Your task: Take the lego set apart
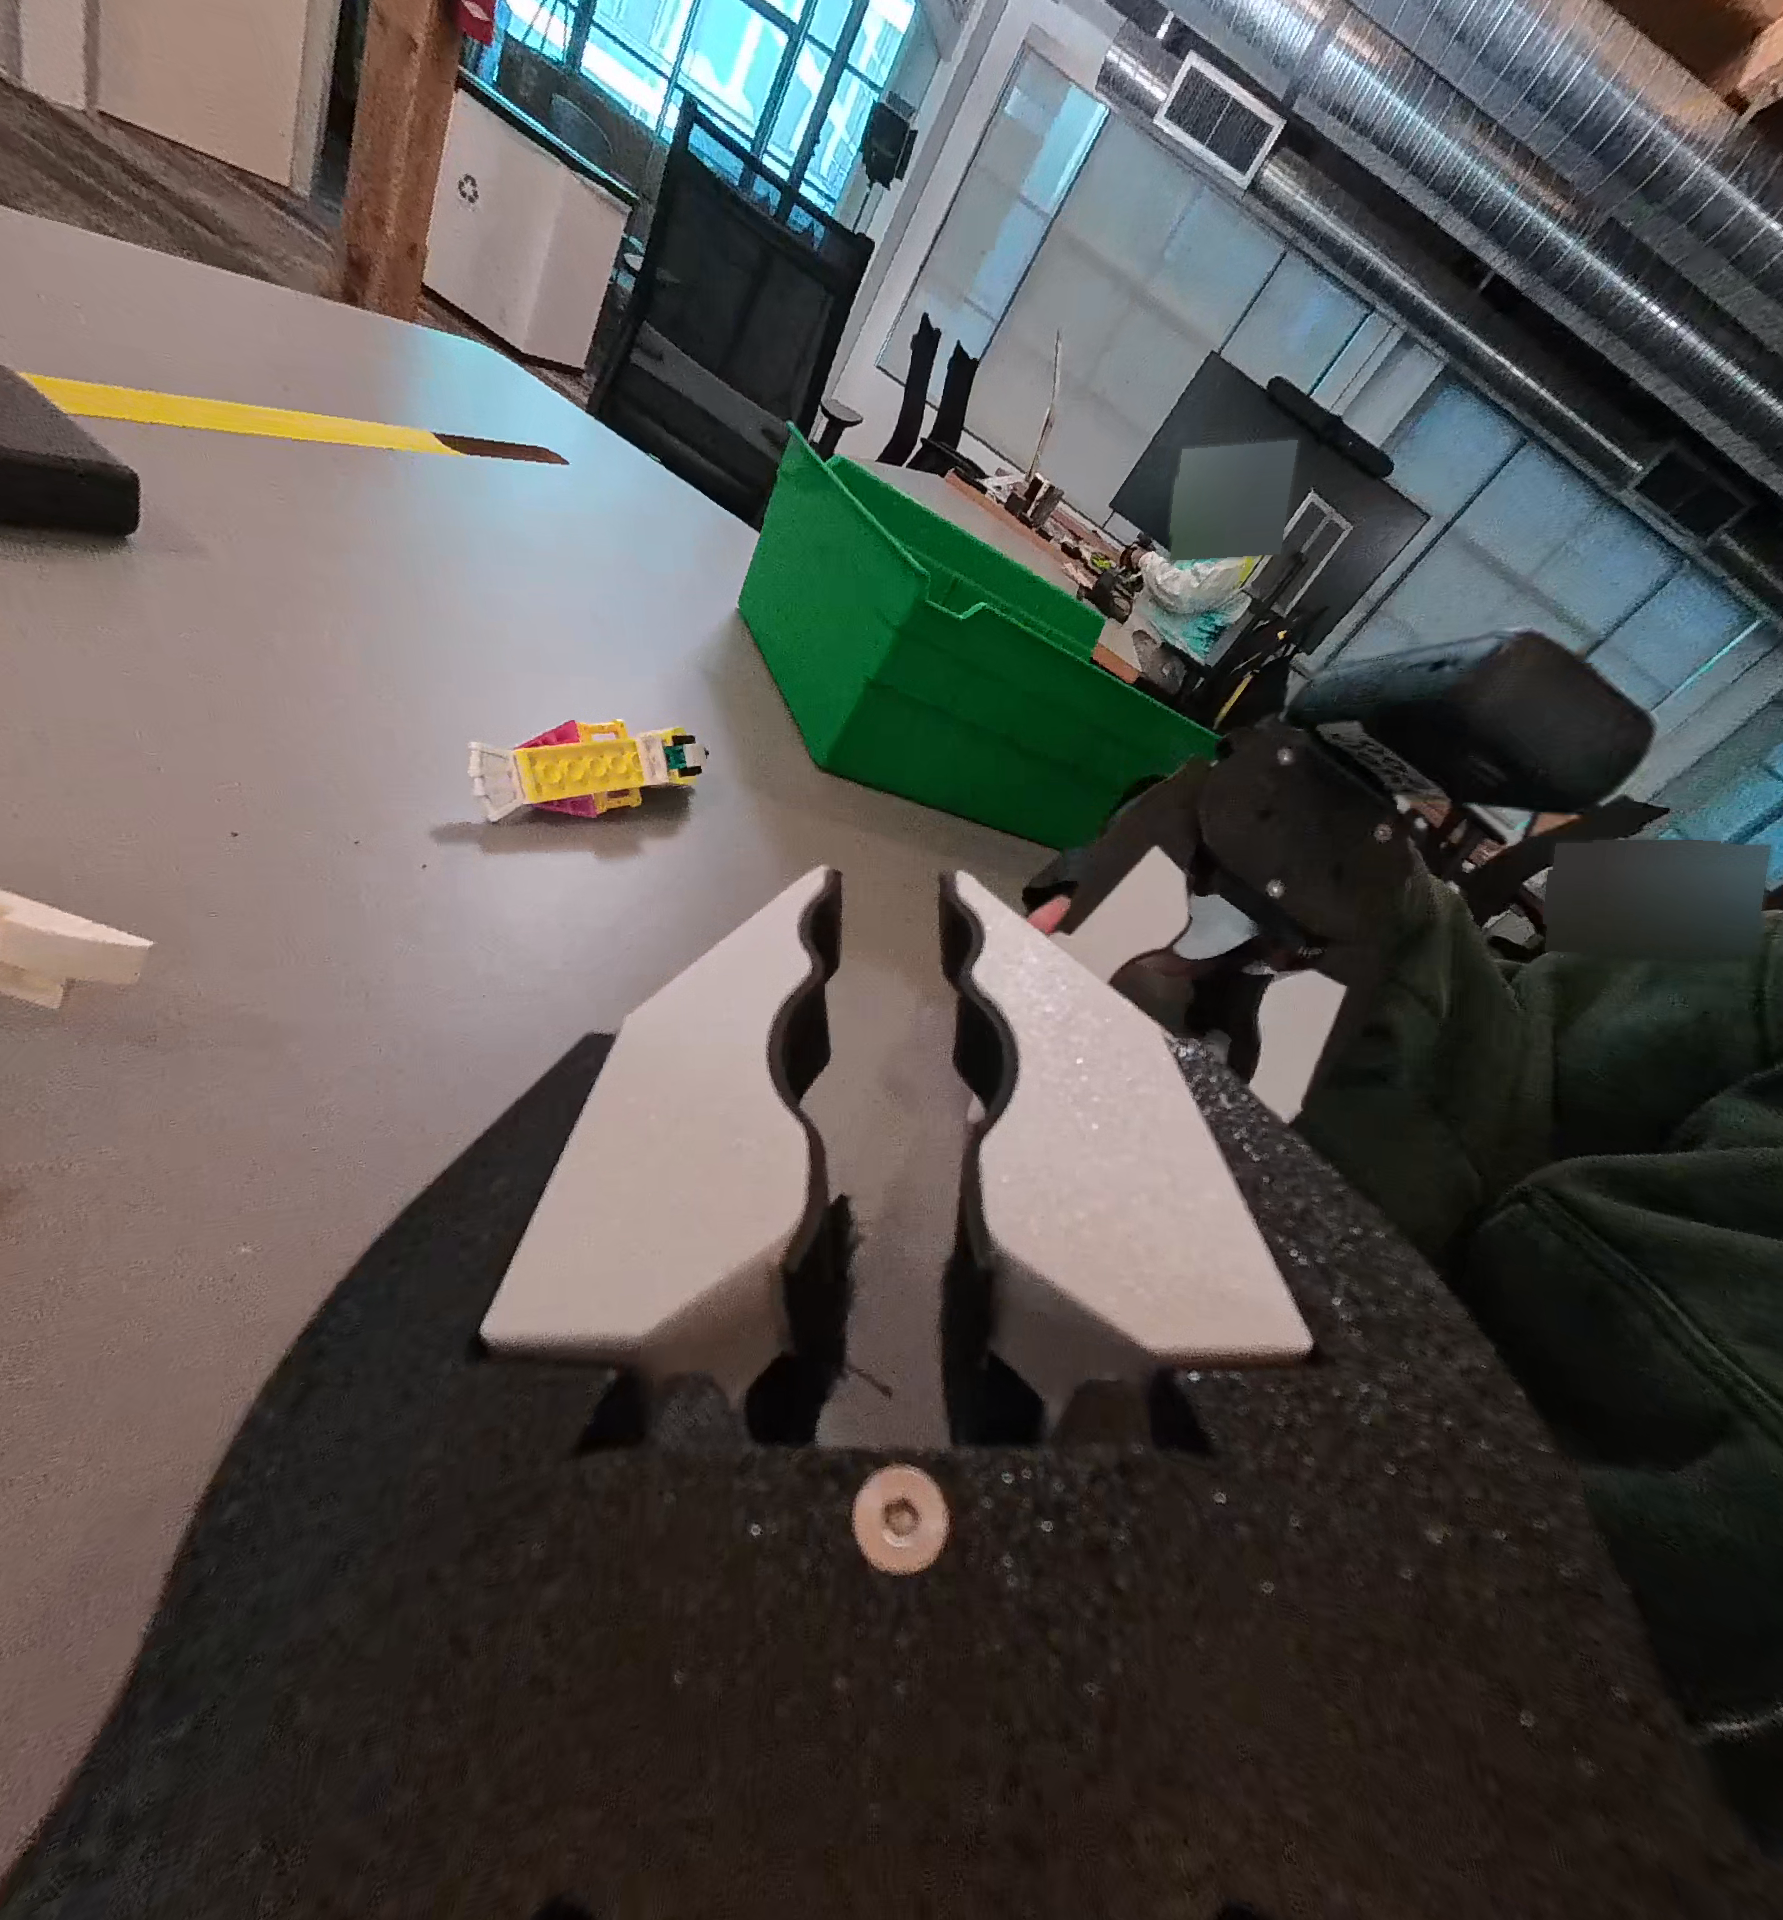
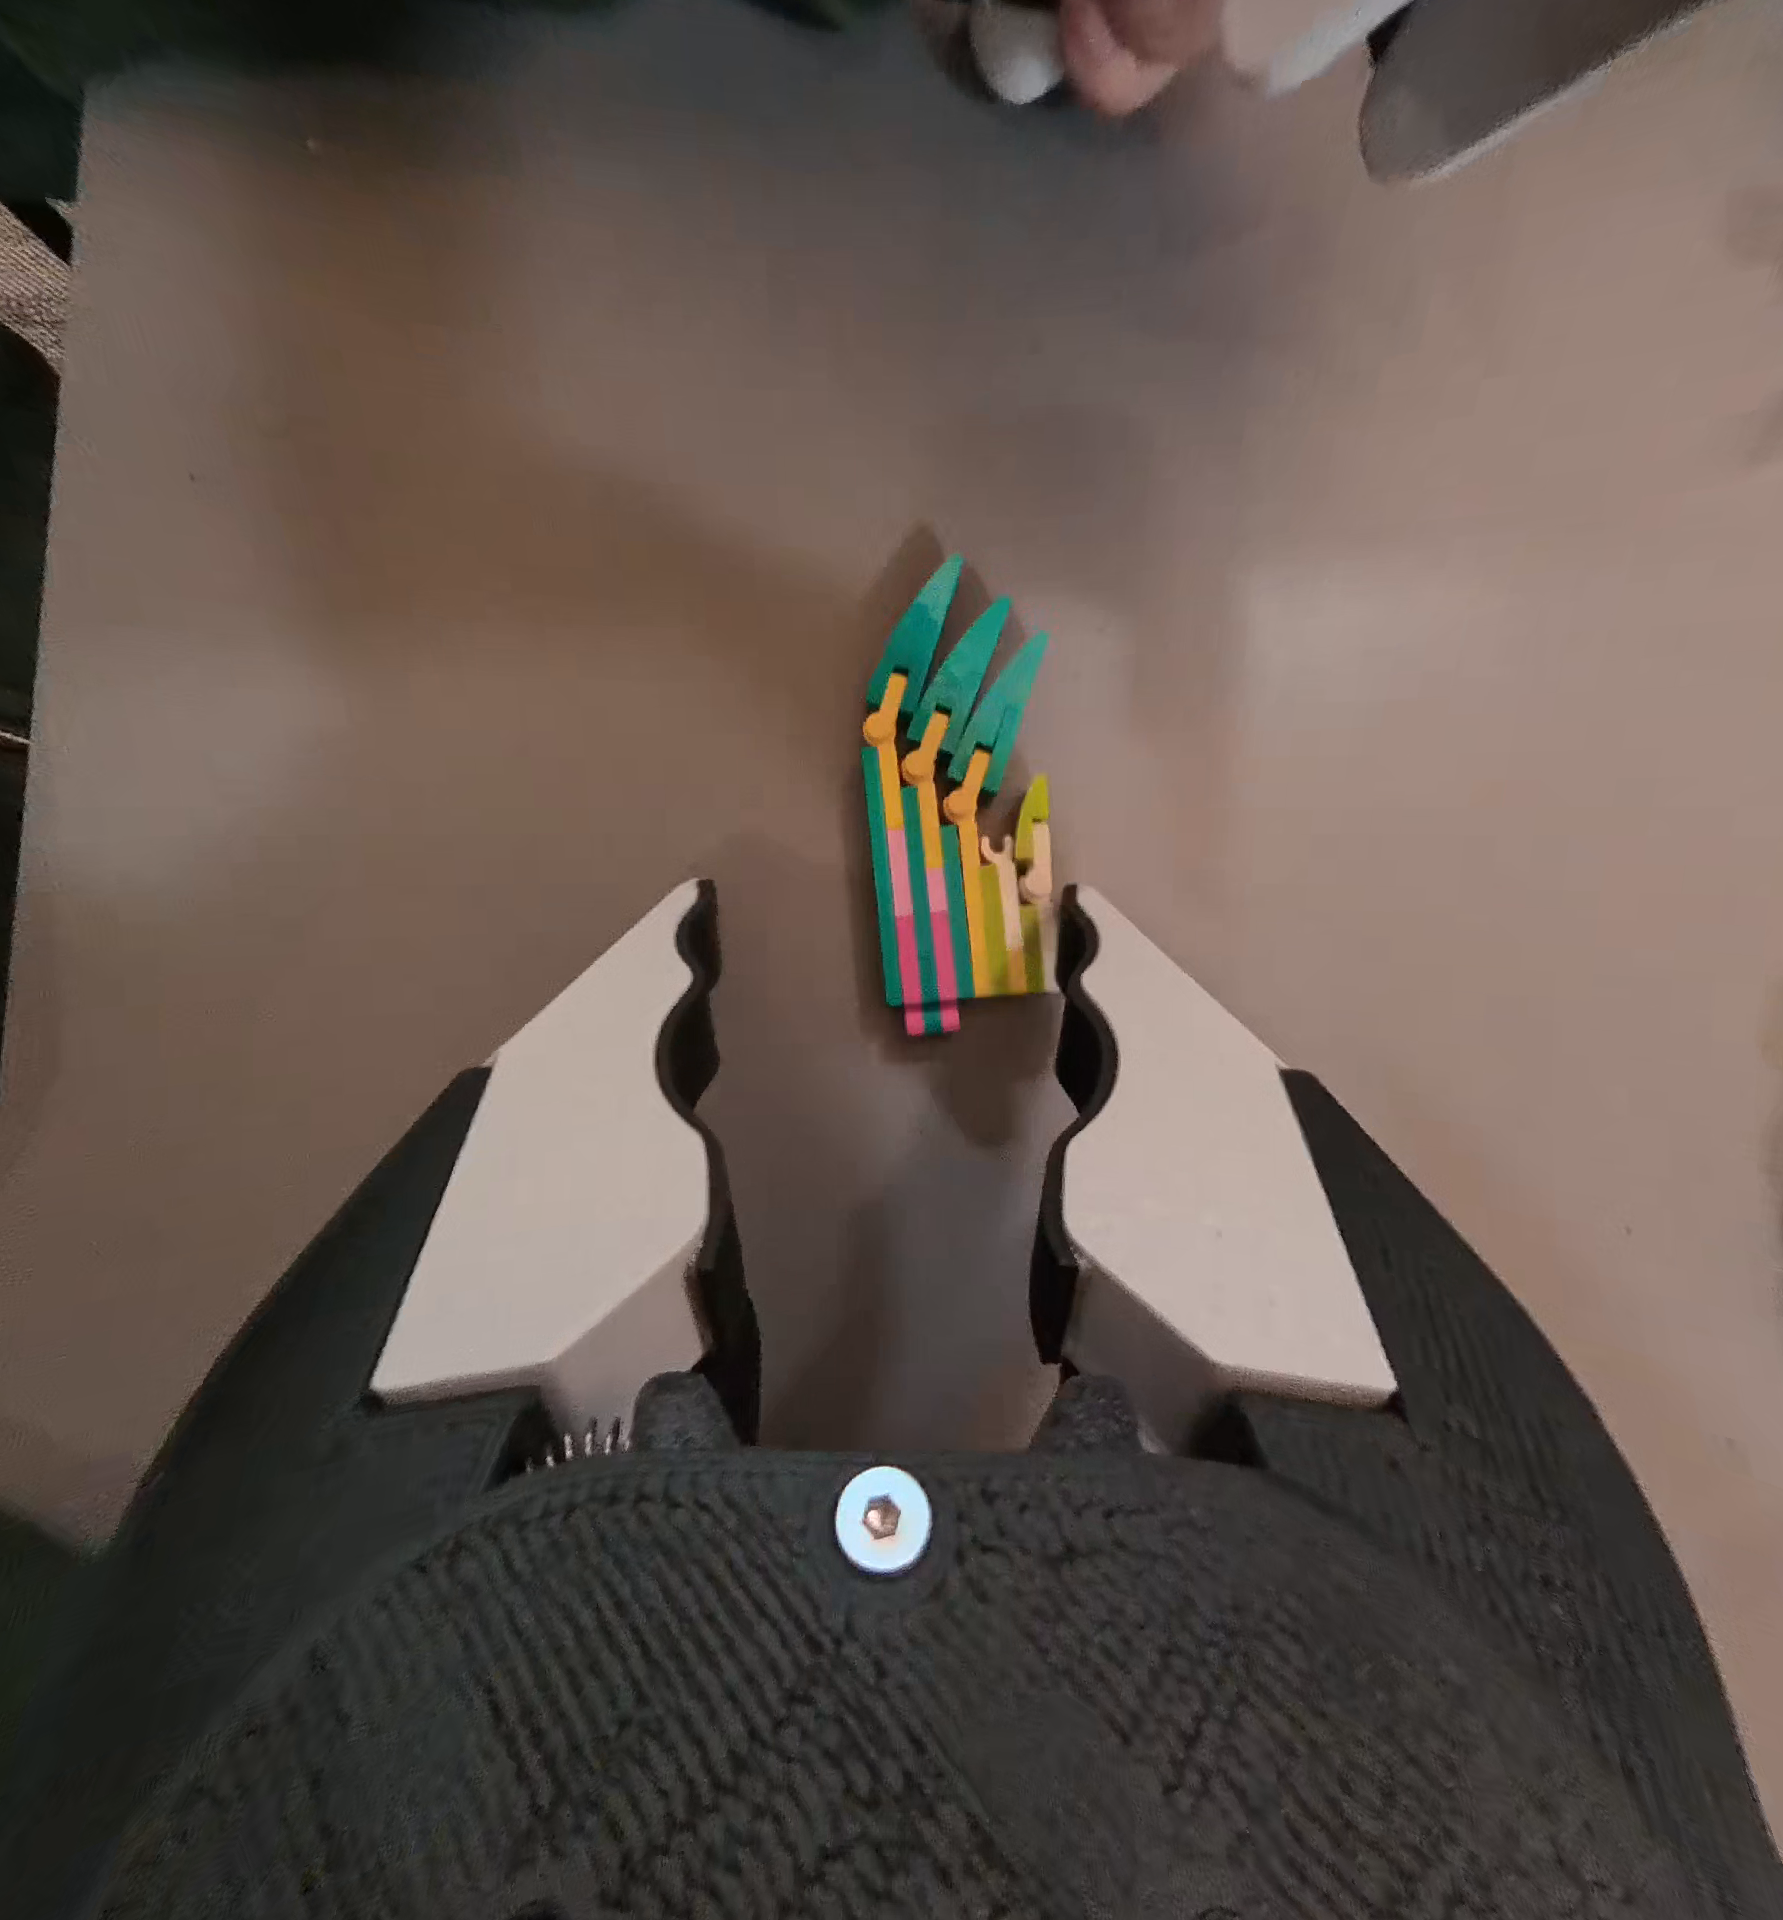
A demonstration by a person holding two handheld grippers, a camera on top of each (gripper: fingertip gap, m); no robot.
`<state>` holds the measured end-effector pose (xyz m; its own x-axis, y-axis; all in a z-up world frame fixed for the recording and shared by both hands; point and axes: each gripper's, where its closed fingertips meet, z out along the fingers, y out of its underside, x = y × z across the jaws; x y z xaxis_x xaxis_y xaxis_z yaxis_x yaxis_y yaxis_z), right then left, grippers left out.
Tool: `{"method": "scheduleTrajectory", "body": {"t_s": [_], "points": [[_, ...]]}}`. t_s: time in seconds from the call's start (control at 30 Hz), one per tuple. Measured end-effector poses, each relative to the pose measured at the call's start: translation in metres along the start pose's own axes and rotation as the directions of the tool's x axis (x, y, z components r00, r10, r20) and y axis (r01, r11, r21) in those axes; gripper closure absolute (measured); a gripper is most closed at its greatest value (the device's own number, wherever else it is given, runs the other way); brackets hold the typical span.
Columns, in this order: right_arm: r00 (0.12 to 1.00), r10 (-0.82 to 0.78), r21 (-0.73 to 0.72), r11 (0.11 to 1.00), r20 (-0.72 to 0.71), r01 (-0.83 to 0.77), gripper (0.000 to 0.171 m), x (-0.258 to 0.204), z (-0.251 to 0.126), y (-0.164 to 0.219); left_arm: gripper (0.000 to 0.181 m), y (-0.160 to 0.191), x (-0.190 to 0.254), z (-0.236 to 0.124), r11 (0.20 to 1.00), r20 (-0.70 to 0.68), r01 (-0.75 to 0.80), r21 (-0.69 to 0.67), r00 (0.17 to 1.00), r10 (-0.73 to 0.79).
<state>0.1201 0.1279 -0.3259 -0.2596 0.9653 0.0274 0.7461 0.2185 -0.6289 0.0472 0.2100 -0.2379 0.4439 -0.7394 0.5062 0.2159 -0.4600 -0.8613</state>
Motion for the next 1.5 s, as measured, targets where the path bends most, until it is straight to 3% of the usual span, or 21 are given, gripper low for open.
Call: {"method": "scheduleTrajectory", "body": {"t_s": [0.07, 0.2, 0.27, 0.37, 0.47, 0.6, 0.67, 0.73, 0.8, 0.87, 0.93, 1.0, 1.07, 1.13, 1.33, 1.37, 1.43, 1.5], "points": [[0.999, -0.027, 0.014, 1.0, -0.016, 0.028, 0.139, 0.002, 0.002, -0.004, 0.163, 0.001, 0.001, 0.0, 1.0, -0.01, 0.014, -0.008, 1.0, -0.014], [0.949, -0.23, 0.013, 0.971, -0.217, 0.239, 0.14, 0.028, -0.001, -0.011, 0.147, 0.008, 0.001, 0.002, 0.996, -0.026, 0.064, -0.056, 0.998, -0.066], [0.883, -0.3, 0.03, 0.943, -0.36, 0.333, 0.14, 0.044, -0.009, -0.023, 0.133, 0.013, 0.003, 0.004, 0.991, -0.054, 0.109, -0.084, 0.992, -0.113], [0.769, -0.329, 0.069, 0.899, -0.548, 0.433, 0.14, 0.062, -0.027, -0.042, 0.128, 0.021, 0.008, 0.008, 0.979, -0.099, 0.163, -0.123, 0.979, -0.176], [0.698, -0.328, 0.071, 0.877, -0.637, 0.476, 0.14, 0.07, -0.038, -0.051, 0.149, 0.025, 0.021, 0.008, 0.971, -0.184, 0.177, -0.159, 0.961, -0.206], [0.656, -0.319, 0.057, 0.873, -0.684, 0.484, 0.14, 0.077, -0.044, -0.052, 0.16, 0.03, 0.031, 0.009, 0.962, -0.24, 0.186, -0.201, 0.942, -0.233], [0.655, -0.306, 0.076, 0.87, -0.691, 0.487, 0.135, 0.077, -0.045, -0.054, 0.173, 0.028, 0.026, 0.01, 0.975, -0.2, 0.137, -0.172, 0.965, -0.171], [0.678, -0.239, 0.157, 0.87, -0.695, 0.468, 0.127, 0.077, -0.05, -0.061, 0.175, 0.022, 0.025, 0.008, 0.991, -0.167, 0.04, -0.129, 0.984, -0.061], [0.781, -0.036, 0.376, 0.862, -0.624, 0.34, 0.118, 0.078, -0.057, -0.071, 0.175, 0.013, 0.03, 0.006, 0.997, -0.184, 0.003, -0.073, 0.983, -0.016], [0.895, 0.211, 0.614, 0.785, -0.392, 0.084, 0.109, 0.081, -0.061, -0.076, 0.175, 0.008, 0.038, 0.004, 0.999, -0.239, 0.015, -0.045, 0.971, -0.025], [0.939, 0.322, 0.709, 0.691, -0.122, -0.145, 0.124, 0.078, -0.058, -0.075, 0.175, 0.011, 0.04, 0.005, 0.998, -0.252, 0.01, -0.058, 0.967, -0.024], [0.944, 0.326, 0.73, 0.635, 0.044, -0.253, 0.144, 0.069, -0.056, -0.077, 0.175, 0.016, 0.043, 0.008, 0.997, -0.264, -0.009, -0.074, 0.964, -0.011], [0.947, 0.308, 0.725, 0.632, 0.089, -0.274, 0.148, 0.063, -0.053, -0.079, 0.175, 0.017, 0.049, 0.01, 0.997, -0.29, -0.016, -0.078, 0.957, -0.008], [0.959, 0.266, 0.695, 0.671, 0.099, -0.258, 0.163, 0.053, -0.046, -0.08, 0.175, 0.016, 0.051, 0.009, 0.998, -0.299, -0.012, -0.069, 0.954, -0.009], [0.982, 0.179, 0.65, 0.74, 0.056, -0.172, 0.165, 0.046, -0.046, -0.072, 0.174, 0.023, 0.055, 0.007, 0.982, -0.272, -0.133, -0.137, 0.958, 0.092], [0.982, 0.188, 0.639, 0.753, 0.023, -0.159, 0.165, 0.051, -0.05, -0.065, 0.175, 0.007, 0.05, -0.003, 0.994, -0.263, -0.088, -0.071, 0.962, 0.067], [0.968, 0.25, 0.685, 0.701, 0.022, -0.196, 0.166, 0.066, -0.077, -0.052, 0.176, -0.04, 0.026, -0.045, 0.99, -0.191, 0.01, 0.14, 0.981, 0.017], [0.955, 0.29, 0.732, 0.636, 0.064, -0.243, 0.166, 0.073, -0.094, -0.048, 0.175, -0.038, 0.007, -0.059, 0.995, -0.047, -0.043, 0.096, 0.998, 0.047]]}}
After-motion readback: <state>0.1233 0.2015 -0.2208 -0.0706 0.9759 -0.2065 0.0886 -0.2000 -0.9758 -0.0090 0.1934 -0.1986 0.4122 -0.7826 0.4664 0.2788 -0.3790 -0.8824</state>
